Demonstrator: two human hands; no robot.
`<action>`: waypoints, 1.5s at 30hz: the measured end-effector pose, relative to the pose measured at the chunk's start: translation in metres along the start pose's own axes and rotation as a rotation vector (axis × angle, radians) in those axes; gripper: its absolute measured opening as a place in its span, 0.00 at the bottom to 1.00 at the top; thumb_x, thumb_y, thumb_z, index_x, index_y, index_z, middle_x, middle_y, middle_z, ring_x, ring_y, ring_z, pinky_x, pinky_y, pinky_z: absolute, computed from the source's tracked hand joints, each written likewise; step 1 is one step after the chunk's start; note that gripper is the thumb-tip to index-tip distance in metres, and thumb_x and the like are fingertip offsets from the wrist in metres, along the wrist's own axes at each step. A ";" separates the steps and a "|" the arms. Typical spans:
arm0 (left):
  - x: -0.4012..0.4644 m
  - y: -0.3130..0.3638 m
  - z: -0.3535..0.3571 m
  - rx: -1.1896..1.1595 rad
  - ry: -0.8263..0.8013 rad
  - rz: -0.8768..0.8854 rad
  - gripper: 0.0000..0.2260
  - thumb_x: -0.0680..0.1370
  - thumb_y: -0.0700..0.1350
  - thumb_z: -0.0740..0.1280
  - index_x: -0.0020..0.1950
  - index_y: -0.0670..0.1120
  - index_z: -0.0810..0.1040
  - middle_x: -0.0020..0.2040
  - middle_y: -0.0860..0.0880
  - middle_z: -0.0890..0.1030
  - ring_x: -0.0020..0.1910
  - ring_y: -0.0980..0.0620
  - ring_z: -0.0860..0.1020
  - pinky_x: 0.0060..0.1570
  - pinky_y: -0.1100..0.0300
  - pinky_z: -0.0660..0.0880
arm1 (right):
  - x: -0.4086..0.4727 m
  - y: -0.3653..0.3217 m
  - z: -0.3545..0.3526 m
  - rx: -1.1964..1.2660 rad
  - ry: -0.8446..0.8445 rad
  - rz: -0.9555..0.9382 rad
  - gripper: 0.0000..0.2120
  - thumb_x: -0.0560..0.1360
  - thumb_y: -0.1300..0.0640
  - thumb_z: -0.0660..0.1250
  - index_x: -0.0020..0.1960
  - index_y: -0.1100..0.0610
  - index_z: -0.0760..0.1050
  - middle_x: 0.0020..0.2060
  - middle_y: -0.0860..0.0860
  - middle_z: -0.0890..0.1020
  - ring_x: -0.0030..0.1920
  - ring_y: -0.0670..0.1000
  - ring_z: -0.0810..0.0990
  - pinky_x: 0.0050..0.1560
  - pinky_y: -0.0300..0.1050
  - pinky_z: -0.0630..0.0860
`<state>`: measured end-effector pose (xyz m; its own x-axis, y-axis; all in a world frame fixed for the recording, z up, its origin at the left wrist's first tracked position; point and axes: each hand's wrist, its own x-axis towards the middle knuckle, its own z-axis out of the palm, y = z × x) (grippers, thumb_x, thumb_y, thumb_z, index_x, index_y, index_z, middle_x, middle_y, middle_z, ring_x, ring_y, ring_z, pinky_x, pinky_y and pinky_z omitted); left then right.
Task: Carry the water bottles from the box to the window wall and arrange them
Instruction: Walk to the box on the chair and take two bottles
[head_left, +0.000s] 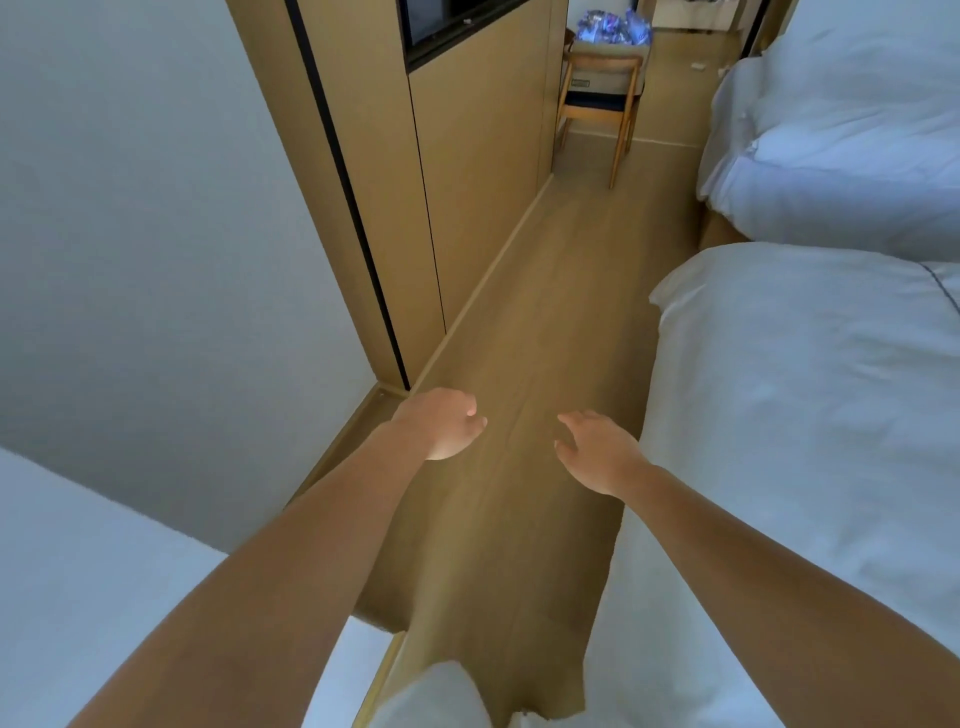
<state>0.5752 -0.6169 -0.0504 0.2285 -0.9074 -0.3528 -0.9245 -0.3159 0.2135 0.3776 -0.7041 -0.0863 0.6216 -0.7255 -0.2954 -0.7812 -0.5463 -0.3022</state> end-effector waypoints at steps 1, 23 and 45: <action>0.013 -0.002 -0.004 -0.001 -0.001 0.008 0.18 0.82 0.54 0.53 0.62 0.44 0.74 0.58 0.47 0.78 0.53 0.47 0.76 0.49 0.55 0.72 | 0.012 0.003 -0.004 0.003 0.002 0.006 0.24 0.80 0.51 0.54 0.74 0.54 0.58 0.70 0.54 0.67 0.69 0.55 0.65 0.65 0.51 0.68; 0.364 -0.098 -0.159 -0.052 -0.096 0.149 0.15 0.81 0.54 0.56 0.54 0.44 0.75 0.49 0.46 0.79 0.48 0.45 0.77 0.53 0.48 0.75 | 0.344 -0.002 -0.130 0.062 0.042 0.207 0.20 0.78 0.54 0.57 0.68 0.59 0.66 0.63 0.56 0.72 0.63 0.58 0.70 0.60 0.49 0.70; 0.677 -0.017 -0.271 0.037 -0.037 0.120 0.14 0.81 0.54 0.57 0.55 0.46 0.75 0.53 0.47 0.78 0.51 0.45 0.76 0.47 0.56 0.69 | 0.625 0.159 -0.257 0.067 0.043 0.193 0.20 0.78 0.54 0.57 0.69 0.57 0.65 0.65 0.54 0.71 0.65 0.55 0.69 0.60 0.49 0.71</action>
<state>0.8282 -1.3009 -0.0464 0.1051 -0.9269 -0.3604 -0.9554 -0.1947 0.2221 0.6268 -1.3520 -0.0866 0.4563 -0.8320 -0.3156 -0.8793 -0.3670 -0.3036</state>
